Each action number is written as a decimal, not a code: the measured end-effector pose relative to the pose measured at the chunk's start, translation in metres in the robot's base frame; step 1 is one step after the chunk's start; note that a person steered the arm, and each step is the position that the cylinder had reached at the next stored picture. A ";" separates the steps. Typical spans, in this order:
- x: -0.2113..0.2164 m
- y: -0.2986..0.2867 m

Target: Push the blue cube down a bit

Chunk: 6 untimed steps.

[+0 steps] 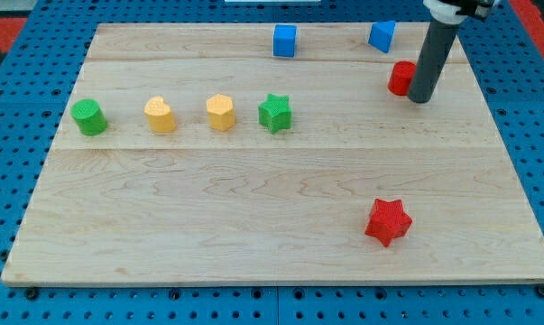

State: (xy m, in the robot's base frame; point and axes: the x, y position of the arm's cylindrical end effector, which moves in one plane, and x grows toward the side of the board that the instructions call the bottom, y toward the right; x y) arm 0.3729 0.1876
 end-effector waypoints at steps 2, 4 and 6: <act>-0.097 -0.060; -0.166 -0.159; -0.056 -0.157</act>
